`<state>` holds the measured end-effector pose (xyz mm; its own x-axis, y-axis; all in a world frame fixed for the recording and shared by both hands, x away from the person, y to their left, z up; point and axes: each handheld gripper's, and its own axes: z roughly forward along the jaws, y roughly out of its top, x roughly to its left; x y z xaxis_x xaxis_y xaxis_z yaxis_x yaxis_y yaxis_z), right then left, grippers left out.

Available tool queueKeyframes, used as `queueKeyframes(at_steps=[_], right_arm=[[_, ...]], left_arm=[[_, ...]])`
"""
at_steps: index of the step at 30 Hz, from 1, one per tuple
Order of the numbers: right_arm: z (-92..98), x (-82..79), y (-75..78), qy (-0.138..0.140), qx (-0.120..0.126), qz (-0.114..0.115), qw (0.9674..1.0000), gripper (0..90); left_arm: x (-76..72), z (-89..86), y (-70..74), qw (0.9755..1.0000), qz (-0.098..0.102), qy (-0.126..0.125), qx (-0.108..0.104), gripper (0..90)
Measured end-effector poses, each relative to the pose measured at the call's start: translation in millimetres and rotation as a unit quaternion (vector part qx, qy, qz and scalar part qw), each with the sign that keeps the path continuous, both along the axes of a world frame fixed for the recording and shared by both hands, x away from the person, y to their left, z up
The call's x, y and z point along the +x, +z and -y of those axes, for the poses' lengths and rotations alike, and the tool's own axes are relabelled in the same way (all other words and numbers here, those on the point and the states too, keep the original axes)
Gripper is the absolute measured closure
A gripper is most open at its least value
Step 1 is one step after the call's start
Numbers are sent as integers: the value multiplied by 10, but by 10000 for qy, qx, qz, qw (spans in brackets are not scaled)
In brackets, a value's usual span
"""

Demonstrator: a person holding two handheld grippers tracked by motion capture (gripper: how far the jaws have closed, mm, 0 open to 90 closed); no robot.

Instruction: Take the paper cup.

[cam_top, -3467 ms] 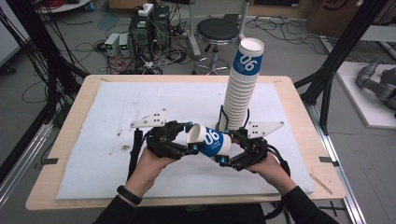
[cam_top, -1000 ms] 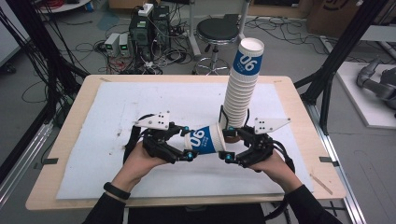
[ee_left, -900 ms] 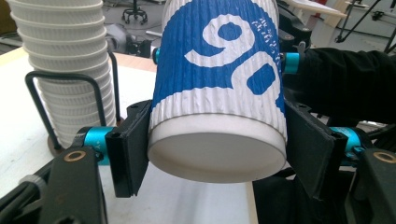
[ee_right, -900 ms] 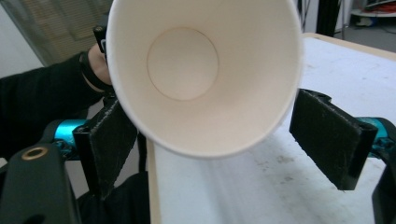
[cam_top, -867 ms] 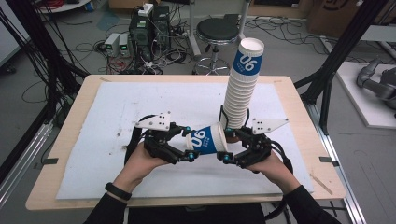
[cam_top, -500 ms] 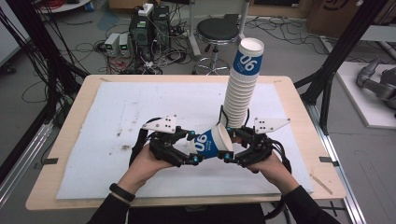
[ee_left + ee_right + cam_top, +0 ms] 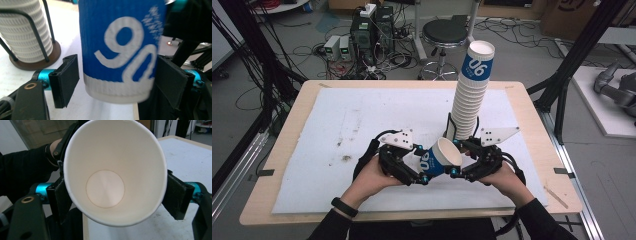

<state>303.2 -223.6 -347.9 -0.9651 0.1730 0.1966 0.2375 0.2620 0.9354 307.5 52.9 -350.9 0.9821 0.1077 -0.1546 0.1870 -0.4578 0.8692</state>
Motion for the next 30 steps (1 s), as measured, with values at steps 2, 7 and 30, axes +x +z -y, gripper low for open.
queueKeyframes(at_steps=[2,7,30], right_arm=[[-12,-7,2,44,-45,43,10000,213],[0,-5,19,-32,95,29,9999,171],[-25,-29,59,-17,710,-83,9974,230]], left_arm=[[-8,21,-14,9999,2,-99,20,259],[0,-18,-17,9994,62,-31,-343,297],[-42,48,-40,9978,162,69,-644,263]])
